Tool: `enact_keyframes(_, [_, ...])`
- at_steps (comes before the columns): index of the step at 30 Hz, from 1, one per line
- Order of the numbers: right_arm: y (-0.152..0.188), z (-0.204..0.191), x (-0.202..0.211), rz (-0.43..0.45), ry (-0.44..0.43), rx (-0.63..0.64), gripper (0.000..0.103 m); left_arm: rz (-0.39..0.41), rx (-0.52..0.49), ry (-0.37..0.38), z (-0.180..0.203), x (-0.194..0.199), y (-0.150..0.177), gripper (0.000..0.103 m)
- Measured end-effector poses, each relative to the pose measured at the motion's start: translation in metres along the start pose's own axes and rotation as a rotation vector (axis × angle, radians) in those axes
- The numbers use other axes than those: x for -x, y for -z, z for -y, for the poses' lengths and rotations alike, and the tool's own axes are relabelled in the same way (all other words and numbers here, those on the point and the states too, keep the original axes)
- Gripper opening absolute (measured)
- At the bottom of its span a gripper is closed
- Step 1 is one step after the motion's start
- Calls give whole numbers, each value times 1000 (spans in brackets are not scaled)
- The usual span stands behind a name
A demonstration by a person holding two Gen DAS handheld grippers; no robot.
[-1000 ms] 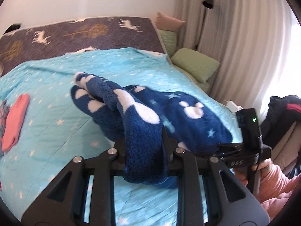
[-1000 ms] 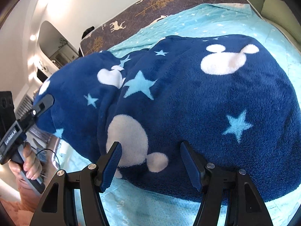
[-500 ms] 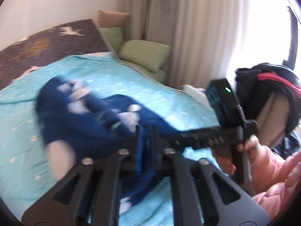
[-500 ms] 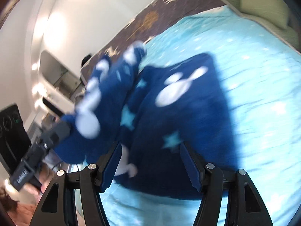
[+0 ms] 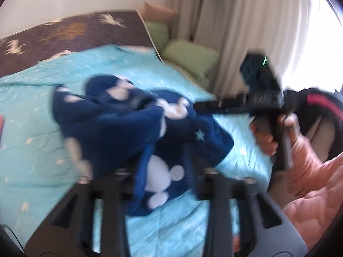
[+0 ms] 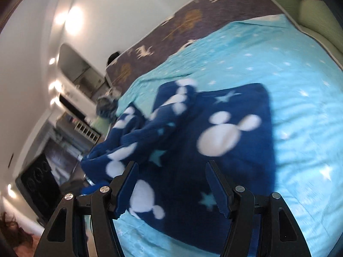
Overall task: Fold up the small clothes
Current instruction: 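Fold the robe bundle over with the right gripper while the left gripper presses it down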
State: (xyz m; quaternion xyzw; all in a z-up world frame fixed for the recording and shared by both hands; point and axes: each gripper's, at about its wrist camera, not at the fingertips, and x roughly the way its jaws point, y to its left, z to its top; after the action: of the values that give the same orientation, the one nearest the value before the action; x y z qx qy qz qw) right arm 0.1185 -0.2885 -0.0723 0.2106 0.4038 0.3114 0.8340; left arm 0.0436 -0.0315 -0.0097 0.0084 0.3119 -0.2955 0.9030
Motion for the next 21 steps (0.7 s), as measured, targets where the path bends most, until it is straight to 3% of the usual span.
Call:
enact_keyframes(1, [-2,-4,-5,-12,-9,9,67,44,18,-15,-9,19,3,69])
enact_keyframes(3, [-3,-15,-17,-39,-20,28,68,105,25,-109,-23,35,4,87])
enact_keyframes(5, [-10,-24,-22,-49,-18,49,69,107,23,-197,-38,40,3,87])
enact_keyframes(7, [-18,-31,-24,-44,-20,57,71,112,44,-197,-47,37,3,87])
enact_keyframes(12, [-37,-37,-38,-86,-69,17,75,68,161,-29,-62,6,4,88])
enact_keyframes(19, [-45,-37,-75,-185,-106,-73,76,18,230,41,-60,-37,3,87])
enact_keyframes(20, [-49,-34,-82,-201,-127,-100,77,26,228,54,-60,-39,1,85])
enact_keyframes(21, [-53,-30,-90,-218,-146,-128,77,35,219,65,-58,-39,-3,71])
